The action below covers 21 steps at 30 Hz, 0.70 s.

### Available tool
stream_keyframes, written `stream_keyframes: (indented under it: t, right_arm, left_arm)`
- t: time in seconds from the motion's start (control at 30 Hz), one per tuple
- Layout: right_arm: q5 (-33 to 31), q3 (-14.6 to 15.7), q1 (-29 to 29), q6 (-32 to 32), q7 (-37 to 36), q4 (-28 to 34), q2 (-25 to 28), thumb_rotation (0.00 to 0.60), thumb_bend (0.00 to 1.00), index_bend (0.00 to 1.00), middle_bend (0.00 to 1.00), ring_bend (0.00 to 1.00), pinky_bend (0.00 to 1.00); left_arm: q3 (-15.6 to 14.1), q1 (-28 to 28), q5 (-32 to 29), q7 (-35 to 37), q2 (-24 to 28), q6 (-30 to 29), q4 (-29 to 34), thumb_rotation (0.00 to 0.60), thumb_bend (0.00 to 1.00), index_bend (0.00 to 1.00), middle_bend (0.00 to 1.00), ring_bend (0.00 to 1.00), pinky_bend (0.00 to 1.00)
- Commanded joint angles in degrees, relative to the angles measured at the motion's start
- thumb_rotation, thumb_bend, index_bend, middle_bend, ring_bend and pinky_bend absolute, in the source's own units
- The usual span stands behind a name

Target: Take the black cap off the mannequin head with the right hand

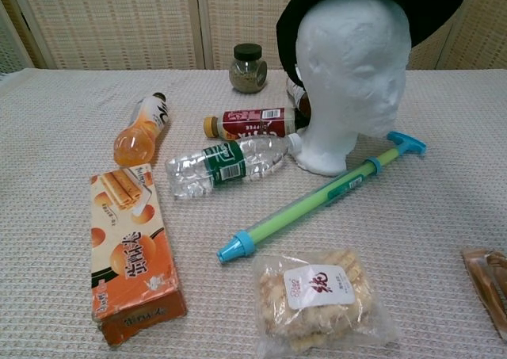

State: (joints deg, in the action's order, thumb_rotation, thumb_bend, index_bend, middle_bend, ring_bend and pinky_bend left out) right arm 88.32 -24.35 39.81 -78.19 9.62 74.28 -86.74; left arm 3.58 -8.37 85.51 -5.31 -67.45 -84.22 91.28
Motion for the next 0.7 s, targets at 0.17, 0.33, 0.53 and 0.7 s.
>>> stream_keyframes:
  t: [0.17,0.33,0.53,0.7]
  right_arm:
    - [-3.5,-1.4,3.8,3.3,0.2,-5.3,-1.2,0.600,0.58,0.80,0.65,0.92,1.00]
    - [-5.4,-1.4,5.5,4.5,-0.1,-9.7,-2.0,0.600,0.58,0.80,0.65,0.92,1.00]
    - [-7.1,-1.4,4.5,3.7,-1.2,-13.2,0.4,0.600,0.58,0.80,0.65,0.92,1.00]
    - [-7.3,0.2,1.2,2.5,-2.5,-11.8,5.0,0.600,0.58,0.80,0.65,0.92,1.00]
  left_arm:
    - [0.0,-0.1,-0.2,-0.2,-0.2,0.4,-0.1,0.600,0.19,0.19,0.22,0.20,0.22]
    - [-0.1,-0.2,-0.4,0.0,-0.4,0.7,-0.5,0.600,0.19,0.19,0.22,0.20,0.22]
    - [-0.1,-0.1,-0.8,0.3,-0.4,0.8,-0.9,0.600,0.19,0.19,0.22,0.20,0.22]
    - [-0.2,-0.2,-0.5,0.1,-0.6,0.8,-0.7,0.600,0.19,0.19,0.22,0.20,0.22]
